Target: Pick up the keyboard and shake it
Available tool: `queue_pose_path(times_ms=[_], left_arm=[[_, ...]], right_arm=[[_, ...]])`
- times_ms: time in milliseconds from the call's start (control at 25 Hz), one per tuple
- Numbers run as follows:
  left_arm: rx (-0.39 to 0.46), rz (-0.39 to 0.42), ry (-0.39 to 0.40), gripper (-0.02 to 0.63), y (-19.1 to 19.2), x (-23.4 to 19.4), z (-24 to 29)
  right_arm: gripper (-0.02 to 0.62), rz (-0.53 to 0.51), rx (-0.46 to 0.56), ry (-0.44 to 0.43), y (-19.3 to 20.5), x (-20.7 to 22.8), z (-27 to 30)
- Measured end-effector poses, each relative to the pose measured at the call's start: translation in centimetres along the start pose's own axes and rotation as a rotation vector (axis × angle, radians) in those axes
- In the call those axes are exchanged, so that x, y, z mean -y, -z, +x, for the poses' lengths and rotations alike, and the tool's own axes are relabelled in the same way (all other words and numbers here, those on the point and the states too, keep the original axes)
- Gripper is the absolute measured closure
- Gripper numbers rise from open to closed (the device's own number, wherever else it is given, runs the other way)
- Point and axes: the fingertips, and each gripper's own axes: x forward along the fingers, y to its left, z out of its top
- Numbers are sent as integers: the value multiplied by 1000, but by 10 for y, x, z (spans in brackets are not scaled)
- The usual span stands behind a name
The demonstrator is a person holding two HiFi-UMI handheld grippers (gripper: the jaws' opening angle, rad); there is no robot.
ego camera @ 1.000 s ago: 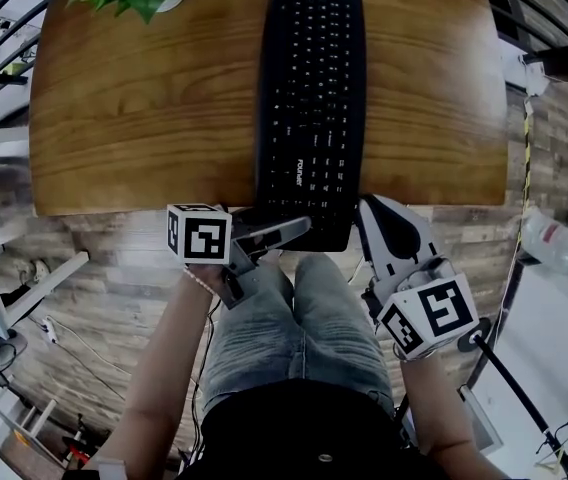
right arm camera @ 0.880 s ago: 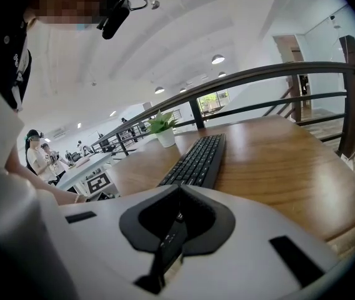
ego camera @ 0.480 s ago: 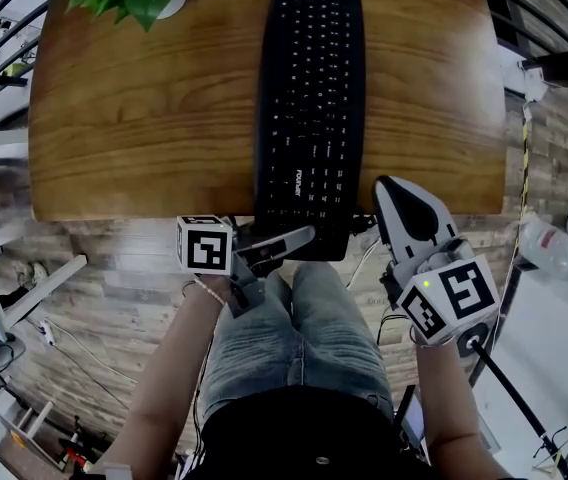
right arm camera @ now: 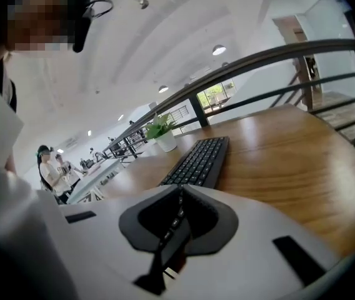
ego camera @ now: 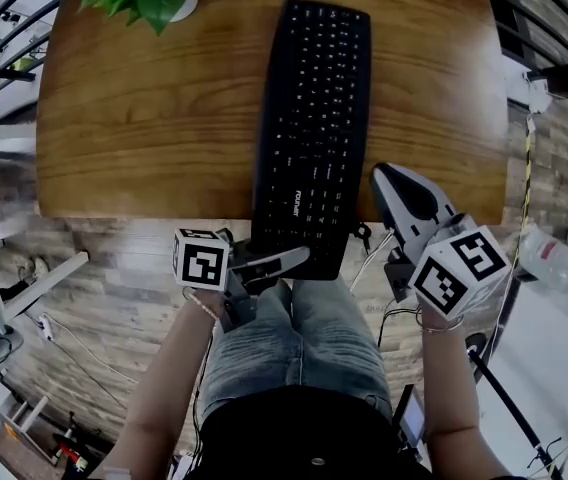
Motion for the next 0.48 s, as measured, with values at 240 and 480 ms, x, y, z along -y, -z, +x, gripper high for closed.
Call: queue_pose_path(times_ms=[240,480], left_arm=[[25,-61,65,500,-1,22,-3],[24,-75,60,500,-1,30,-6]], right_arm=[[396,262,-72,-159,8,4,10],[359,352,-129,-193,16,17,22]])
